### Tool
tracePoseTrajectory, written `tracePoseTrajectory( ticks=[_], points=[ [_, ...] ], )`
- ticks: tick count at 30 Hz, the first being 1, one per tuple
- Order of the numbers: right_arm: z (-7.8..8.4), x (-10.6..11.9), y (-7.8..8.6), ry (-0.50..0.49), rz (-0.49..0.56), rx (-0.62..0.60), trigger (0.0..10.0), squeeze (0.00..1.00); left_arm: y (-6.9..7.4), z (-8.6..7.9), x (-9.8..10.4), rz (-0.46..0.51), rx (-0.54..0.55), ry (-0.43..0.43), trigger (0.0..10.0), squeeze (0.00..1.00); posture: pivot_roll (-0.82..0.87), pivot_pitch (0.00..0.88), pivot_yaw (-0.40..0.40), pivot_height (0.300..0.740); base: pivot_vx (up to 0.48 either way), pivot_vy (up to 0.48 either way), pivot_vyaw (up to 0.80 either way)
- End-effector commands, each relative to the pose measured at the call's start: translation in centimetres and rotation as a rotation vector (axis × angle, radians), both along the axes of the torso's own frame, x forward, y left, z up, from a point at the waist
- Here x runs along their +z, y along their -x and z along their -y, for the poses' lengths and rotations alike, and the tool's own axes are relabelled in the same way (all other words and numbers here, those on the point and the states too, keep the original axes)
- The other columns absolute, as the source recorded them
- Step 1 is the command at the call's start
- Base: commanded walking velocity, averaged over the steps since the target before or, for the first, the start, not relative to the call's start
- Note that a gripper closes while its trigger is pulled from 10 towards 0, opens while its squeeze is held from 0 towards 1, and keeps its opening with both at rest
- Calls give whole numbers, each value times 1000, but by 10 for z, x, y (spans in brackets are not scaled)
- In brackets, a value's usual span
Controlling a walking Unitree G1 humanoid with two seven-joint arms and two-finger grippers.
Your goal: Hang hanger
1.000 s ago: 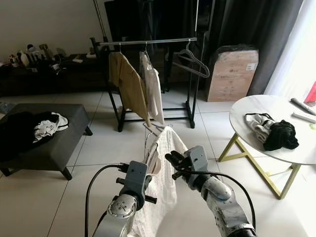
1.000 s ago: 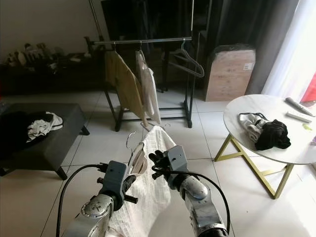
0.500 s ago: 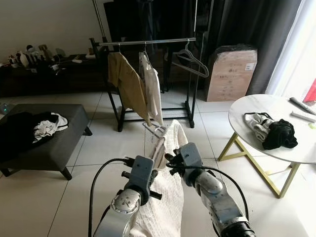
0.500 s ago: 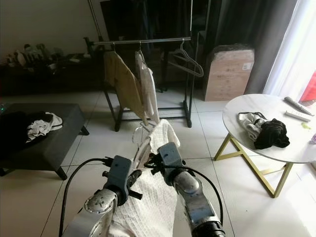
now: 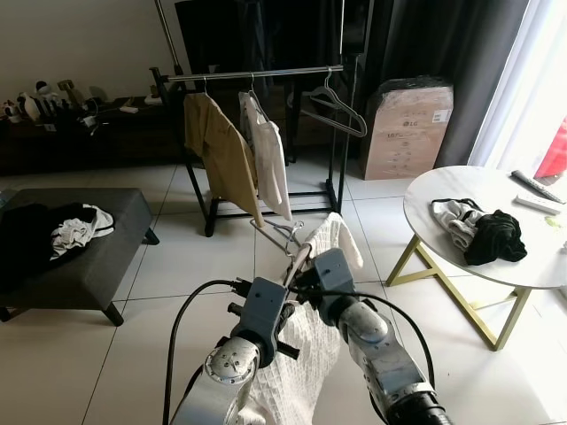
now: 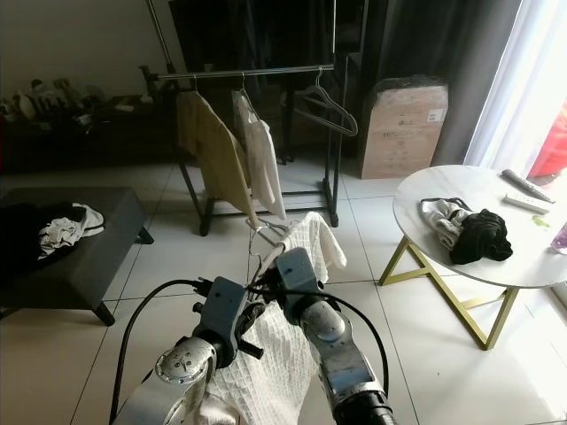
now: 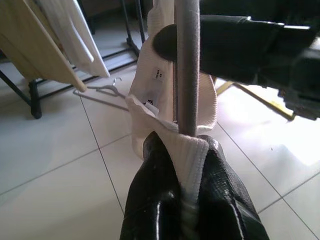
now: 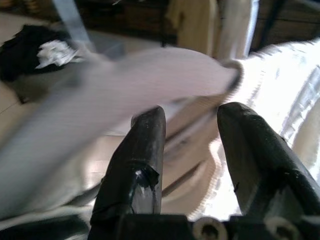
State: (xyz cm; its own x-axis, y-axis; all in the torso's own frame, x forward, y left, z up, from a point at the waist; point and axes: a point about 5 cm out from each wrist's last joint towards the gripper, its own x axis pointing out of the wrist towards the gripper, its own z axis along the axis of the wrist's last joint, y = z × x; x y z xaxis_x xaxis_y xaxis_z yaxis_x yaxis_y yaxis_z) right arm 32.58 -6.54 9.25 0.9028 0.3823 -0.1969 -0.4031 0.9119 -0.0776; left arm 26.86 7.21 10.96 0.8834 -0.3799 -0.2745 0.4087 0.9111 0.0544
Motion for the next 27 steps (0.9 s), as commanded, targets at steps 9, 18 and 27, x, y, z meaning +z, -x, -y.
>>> tracePoseTrajectory(
  ticks=[9,18,27],
  points=[
    [9,-3,-5,9,-27,-79,10000,0,-1,2,11,50,-16,-10,10000,0,-18,45,30,740,0,0,0],
    [6,-18,1,62,-111,-47,10000,0,-2,3,13,60,-18,-12,10000,0,-16,44,31,740,0,0,0],
    [7,-26,3,127,-162,-27,10000,0,-2,2,14,65,-10,-15,10000,0,-14,43,31,740,0,0,0]
  ],
)
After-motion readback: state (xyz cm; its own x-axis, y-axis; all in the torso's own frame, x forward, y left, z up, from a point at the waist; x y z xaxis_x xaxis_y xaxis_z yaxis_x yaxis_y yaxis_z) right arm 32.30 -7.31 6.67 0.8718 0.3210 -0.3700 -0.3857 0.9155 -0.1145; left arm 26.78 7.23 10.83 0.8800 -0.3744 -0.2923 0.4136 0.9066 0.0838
